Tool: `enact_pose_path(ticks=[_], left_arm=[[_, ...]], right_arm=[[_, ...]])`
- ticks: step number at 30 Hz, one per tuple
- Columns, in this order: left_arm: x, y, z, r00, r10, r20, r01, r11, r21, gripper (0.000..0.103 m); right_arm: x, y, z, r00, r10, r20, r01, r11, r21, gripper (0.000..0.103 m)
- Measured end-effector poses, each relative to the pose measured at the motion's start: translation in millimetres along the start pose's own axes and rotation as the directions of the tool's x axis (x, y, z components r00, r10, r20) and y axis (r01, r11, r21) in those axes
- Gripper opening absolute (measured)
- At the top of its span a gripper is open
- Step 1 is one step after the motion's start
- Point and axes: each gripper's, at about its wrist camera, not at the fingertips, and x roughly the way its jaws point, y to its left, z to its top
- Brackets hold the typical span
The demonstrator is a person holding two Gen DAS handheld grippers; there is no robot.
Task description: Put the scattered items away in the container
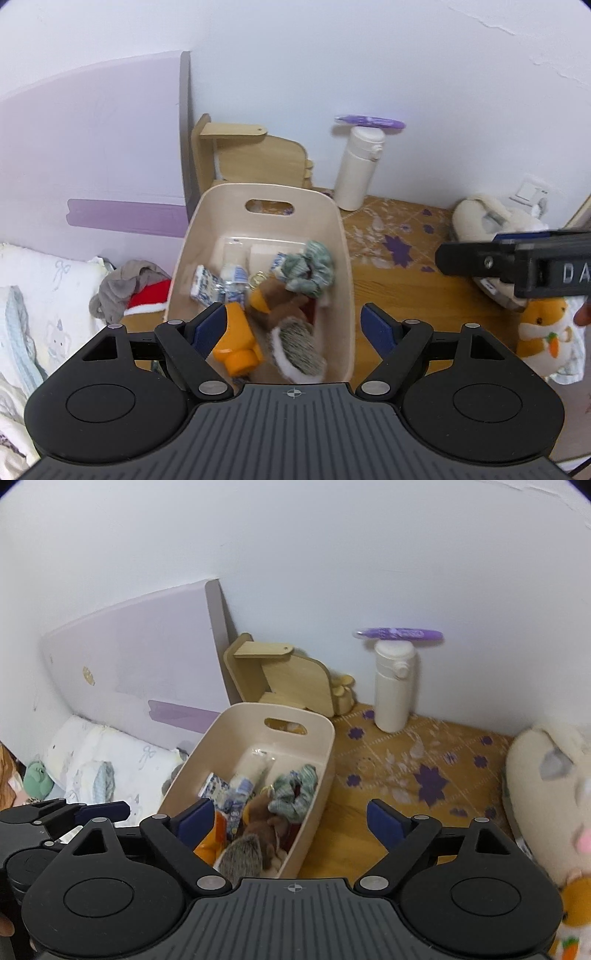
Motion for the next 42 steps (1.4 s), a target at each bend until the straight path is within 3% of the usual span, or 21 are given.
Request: enact_pose_path(ticks=[6,23,42], left_arm=[[-21,-29,-8,1.000,-0.010,-0.023,0.010,1.000,0.020,0.081],[-86,-101,-62,0.998,-0.027,-0.049,0.033,0.993,0.113,0.081],[-126,-129,-88,0.999,-0.023,-0.032,0.029,0.983,0.180,0.081]], right_arm=[[-35,-7,-24,0.999,-0.043,-0.013,0.043,0.999,-0.008,0.091],[-126,-28,-95,0.992,-0.126,-0.012,0.127,0.986,0.106,0.091],[-195,-53,-137,0.975,-0.219,0.033,0.210,0.962,0.173,0.091]])
